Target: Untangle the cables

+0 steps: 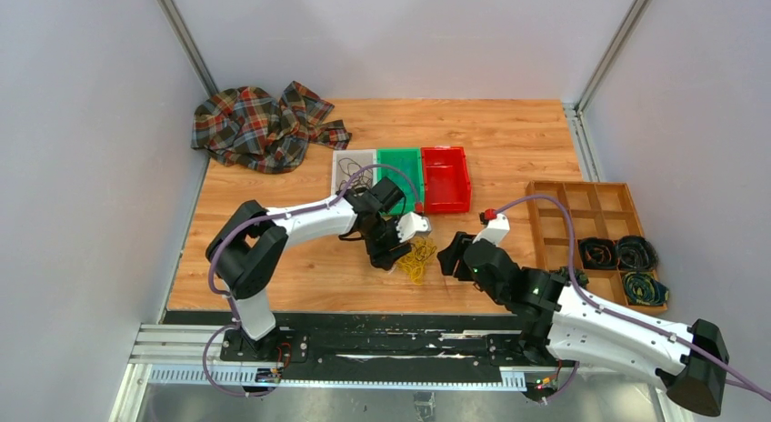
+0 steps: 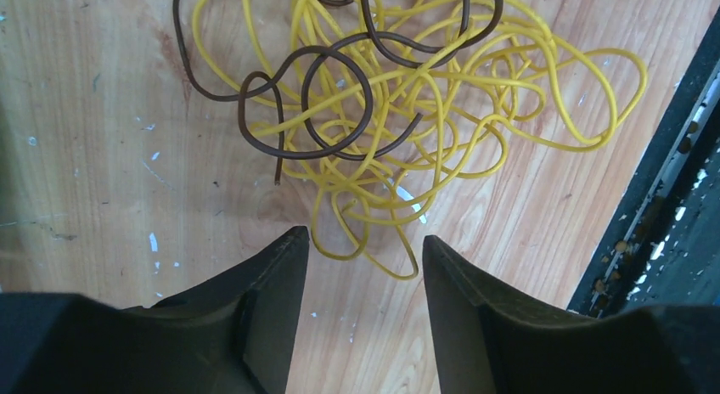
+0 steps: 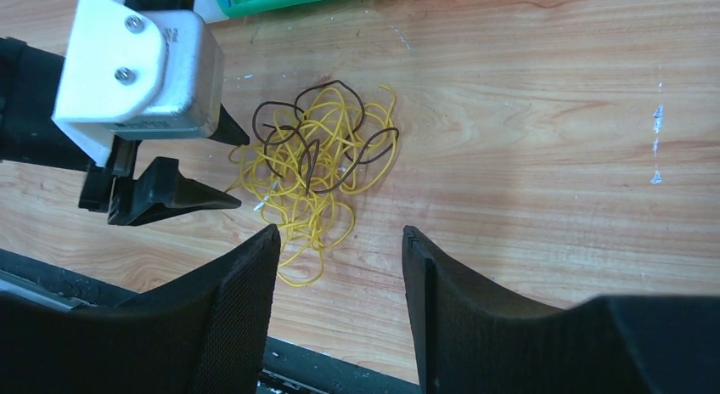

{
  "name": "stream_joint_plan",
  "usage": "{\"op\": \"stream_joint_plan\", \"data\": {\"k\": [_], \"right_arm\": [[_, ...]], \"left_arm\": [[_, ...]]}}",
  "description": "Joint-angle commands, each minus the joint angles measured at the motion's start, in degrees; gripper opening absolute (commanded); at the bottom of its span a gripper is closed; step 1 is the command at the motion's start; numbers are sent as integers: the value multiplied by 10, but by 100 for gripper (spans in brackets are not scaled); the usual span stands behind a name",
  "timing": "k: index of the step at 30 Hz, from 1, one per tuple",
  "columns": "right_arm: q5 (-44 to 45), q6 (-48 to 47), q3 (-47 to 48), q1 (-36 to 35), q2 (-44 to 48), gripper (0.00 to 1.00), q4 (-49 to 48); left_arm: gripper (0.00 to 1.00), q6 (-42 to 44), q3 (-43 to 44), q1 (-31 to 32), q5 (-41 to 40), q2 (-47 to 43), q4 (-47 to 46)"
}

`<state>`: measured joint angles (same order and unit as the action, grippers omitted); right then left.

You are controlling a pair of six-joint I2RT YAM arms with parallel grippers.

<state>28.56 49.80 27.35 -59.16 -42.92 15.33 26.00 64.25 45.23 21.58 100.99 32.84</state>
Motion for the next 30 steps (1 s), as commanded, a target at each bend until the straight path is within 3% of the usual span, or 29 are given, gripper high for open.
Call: {"op": "stream_joint_plan", "data": {"k": [1,4,8,9,13,17,26,30], "right_arm": [[15,4,-5,11,17,54,13],[19,0,-3,11,23,52,12],[16,-24,-1,11,24,53,-15],[11,-37,-1,11,23,55,-30],[-23,-109,1,11,13,64,-104],[-92,-183,6,7,3,67,-186],[-141,-321,12,-29,-13,71,-363],[-151,-343,34,-43,-45,71,-388]], "left_arm": [[52,-11,-20,3,-10,-5,-31],[36,-9,-28,3,-44,-28,-31],[7,-6,-15,2,-82,-85,0],[4,-3,-1,1,-82,-98,21],[2,-3,83,-3,-41,-149,131],[1,-13,154,-4,-10,-177,235],[1,-45,274,-3,3,-193,345],[1,-58,308,-3,6,-179,372]]}}
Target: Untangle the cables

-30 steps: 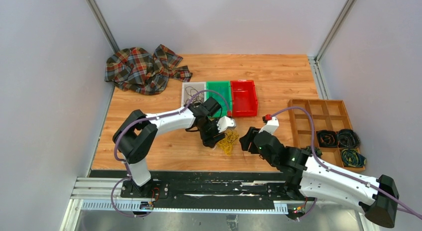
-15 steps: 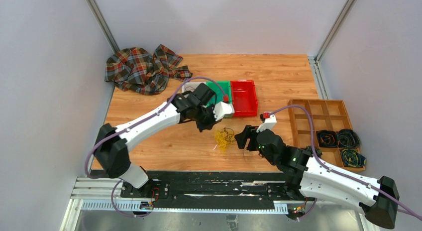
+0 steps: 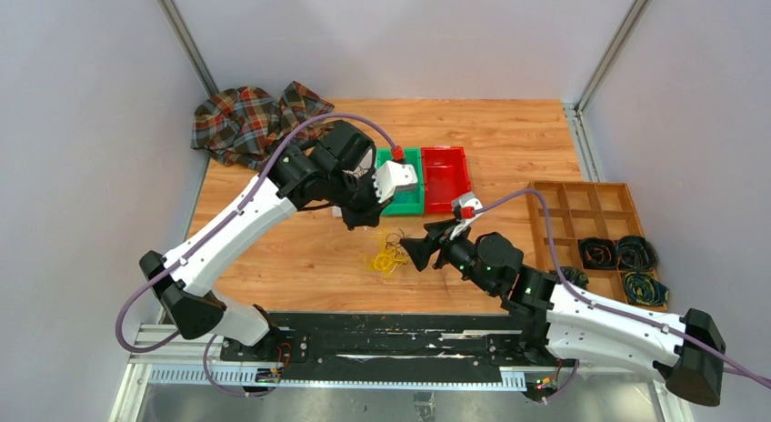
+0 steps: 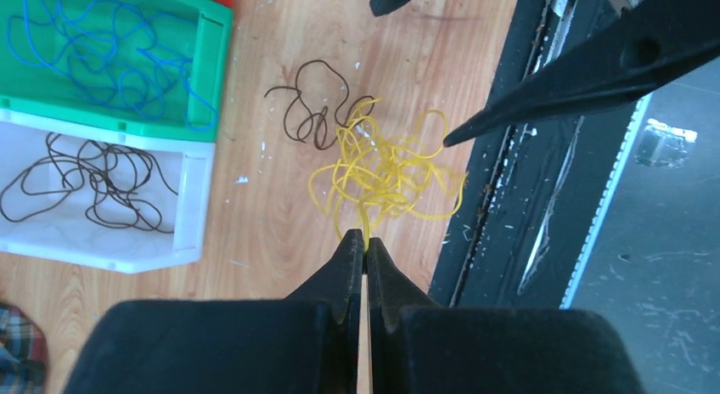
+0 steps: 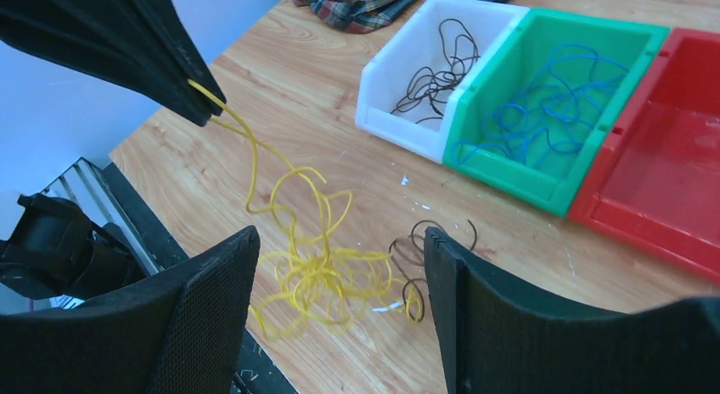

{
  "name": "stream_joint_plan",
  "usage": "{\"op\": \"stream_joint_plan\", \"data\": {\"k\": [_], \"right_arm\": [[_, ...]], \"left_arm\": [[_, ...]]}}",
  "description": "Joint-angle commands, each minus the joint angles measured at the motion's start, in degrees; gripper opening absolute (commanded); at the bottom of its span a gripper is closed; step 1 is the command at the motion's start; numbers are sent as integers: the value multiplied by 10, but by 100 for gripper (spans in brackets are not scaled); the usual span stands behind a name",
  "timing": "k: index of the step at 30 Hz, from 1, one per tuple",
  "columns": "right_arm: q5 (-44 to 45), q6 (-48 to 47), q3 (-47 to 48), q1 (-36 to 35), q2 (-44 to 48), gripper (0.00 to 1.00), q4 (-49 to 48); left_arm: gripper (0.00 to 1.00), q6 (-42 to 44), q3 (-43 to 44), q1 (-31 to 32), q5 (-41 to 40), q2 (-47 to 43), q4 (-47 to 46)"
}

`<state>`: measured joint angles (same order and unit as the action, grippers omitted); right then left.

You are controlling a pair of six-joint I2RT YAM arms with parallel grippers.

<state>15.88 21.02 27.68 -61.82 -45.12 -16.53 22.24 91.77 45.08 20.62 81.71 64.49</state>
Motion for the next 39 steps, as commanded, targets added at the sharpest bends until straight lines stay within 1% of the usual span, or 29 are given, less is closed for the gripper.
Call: {"op": "stream_joint_plan", "data": {"k": [1,7,11,15,19,22,25,28,31,34,36,39], "right_arm": [[-28,-56,36,-19,-31,71,-76],[-40,-59,65,-22,-82,71,-103],[-15,-58,83,-22,-111,70,-101],[-16,-57,95,-22,-134,70,-111],[4,-53,109,-22,-157,68,-112],[23,-48,110,-22,-165,66,-112],[53,-47,105,-22,-165,60,-113],[77,-51,93,-22,-170,57,-139],[69,-56,102,-22,-189,55,-160],[36,-44,113,-22,-205,54,-161],[19,-31,114,-22,-214,54,-161],[20,-3,100,-22,-222,52,-162]], "left_arm": [[1,-21,38,-2,16,15,59],[1,-22,64,-2,21,19,71],[1,-19,71,-2,33,17,78],[1,-16,77,-2,44,14,84],[1,-20,97,-2,63,16,94],[1,-18,110,-2,73,16,104],[1,-14,123,-2,88,17,118],[1,-14,136,-2,118,21,132],[1,-15,153,-2,142,28,140],[1,-14,179,-2,156,38,154],[1,-15,196,-2,158,43,158],[1,-17,239,-2,152,53,162]]}}
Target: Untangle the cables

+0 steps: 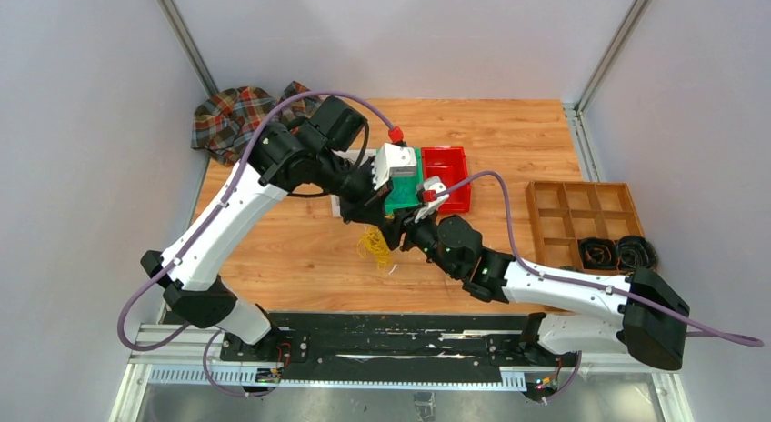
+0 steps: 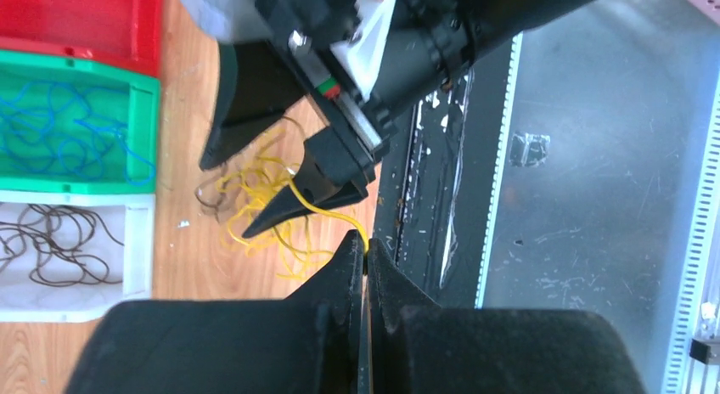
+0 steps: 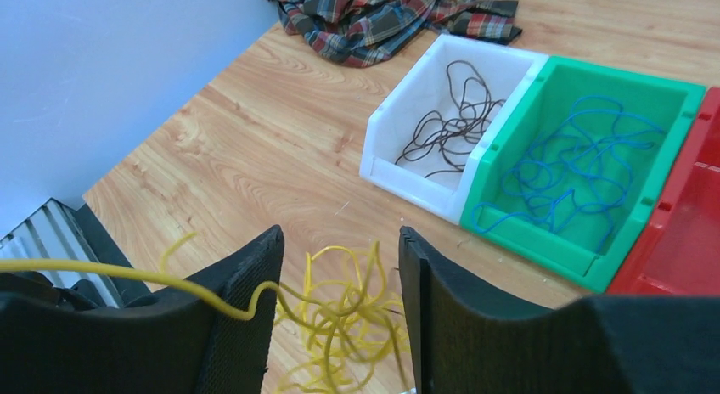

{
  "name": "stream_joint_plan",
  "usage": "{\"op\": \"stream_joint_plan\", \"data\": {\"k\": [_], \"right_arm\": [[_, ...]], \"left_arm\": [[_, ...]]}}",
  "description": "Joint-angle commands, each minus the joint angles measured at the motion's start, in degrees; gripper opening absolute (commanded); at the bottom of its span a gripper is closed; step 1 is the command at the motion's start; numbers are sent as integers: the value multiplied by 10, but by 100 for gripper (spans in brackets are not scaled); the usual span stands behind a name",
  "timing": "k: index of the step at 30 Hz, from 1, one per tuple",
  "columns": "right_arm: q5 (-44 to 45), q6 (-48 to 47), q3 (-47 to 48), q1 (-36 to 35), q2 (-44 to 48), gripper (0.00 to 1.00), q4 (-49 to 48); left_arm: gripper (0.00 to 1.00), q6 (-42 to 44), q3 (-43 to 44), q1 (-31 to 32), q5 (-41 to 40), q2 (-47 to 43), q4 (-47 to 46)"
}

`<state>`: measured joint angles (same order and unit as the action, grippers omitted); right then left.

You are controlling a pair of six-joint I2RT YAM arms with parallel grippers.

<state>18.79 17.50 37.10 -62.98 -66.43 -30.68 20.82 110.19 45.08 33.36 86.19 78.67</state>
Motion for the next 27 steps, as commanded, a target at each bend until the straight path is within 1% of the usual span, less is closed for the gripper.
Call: {"op": "stream_joint_plan", "data": {"k": [1,4,8,13,19,21,23,24,27], "right_arm": [[-5,41,-3,-10,-10,50,-24],[8,63,-33,-11,-12,47,-38],[19,94,-69,-11,-8,46,-43],[31,121,-103,-11,-1,43,-41],[35,143,-120,-11,5,41,-22],[38,147,-123,-11,11,41,-16],[49,145,-124,-11,34,42,-2],[54,141,-124,-11,51,44,7],[60,114,-117,-10,107,56,19]], "left_arm": [[1,-4,73,-2,21,13,22],[0,-7,124,-2,14,27,26],[0,-3,192,-2,-8,42,26],[0,6,294,-2,-67,67,25],[0,38,384,-2,-131,91,21],[0,45,383,-2,-154,89,5],[0,51,361,-2,-164,80,-8],[0,53,346,-2,-162,75,-12],[0,50,315,-2,-154,65,-17]]}}
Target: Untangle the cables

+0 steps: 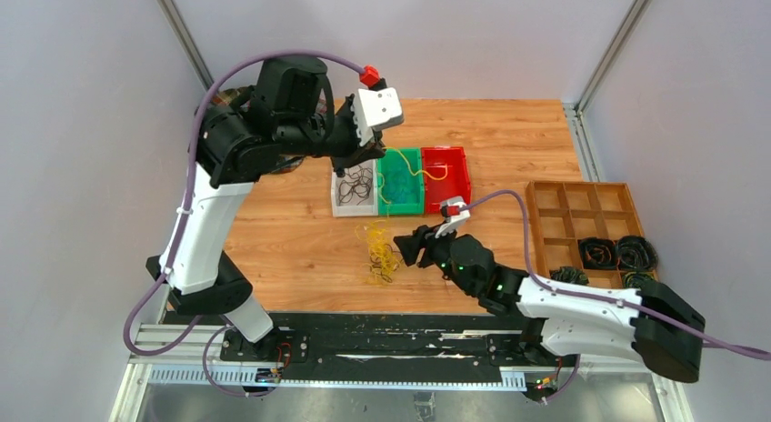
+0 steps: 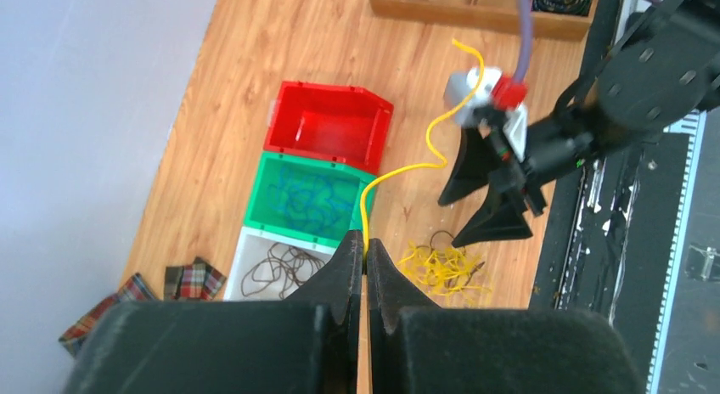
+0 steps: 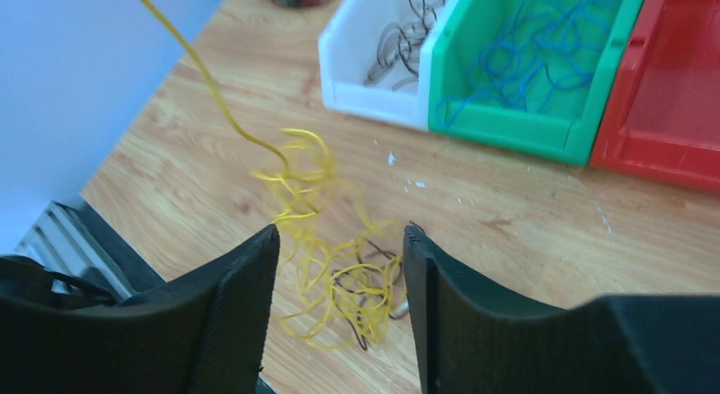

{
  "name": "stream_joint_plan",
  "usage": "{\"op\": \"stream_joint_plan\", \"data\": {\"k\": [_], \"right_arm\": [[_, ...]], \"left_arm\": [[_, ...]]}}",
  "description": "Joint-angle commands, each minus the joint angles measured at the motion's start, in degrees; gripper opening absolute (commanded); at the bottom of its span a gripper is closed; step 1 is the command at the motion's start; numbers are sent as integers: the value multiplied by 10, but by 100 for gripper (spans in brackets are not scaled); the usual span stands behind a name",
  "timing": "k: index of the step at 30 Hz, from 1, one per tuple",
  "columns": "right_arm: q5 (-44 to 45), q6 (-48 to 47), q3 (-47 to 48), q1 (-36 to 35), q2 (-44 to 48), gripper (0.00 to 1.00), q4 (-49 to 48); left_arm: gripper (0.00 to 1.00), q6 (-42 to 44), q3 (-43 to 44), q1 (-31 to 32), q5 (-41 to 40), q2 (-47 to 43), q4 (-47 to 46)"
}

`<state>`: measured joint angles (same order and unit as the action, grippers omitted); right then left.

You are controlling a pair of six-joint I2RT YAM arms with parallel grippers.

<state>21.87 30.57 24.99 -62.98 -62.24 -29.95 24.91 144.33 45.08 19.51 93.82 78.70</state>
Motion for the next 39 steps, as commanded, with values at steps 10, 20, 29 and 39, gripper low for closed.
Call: {"op": "stream_joint_plan", "data": {"k": [10,20,29,39], "right_arm": [[-61,-102,83,-11,65,72,8],[-7,-157,136,-6,-16,68,-18],[-53,-130,157,-1,-73,49,-35],[-56,-42,82,-1,-165,37,-93]], "left_arm": [[0,8,-22,0,-2,-1,-17],[1,10,-6,7,11,-17,-17],[0,14,7,13,21,-27,-18],[0,42,29,13,-44,-55,-94]]}}
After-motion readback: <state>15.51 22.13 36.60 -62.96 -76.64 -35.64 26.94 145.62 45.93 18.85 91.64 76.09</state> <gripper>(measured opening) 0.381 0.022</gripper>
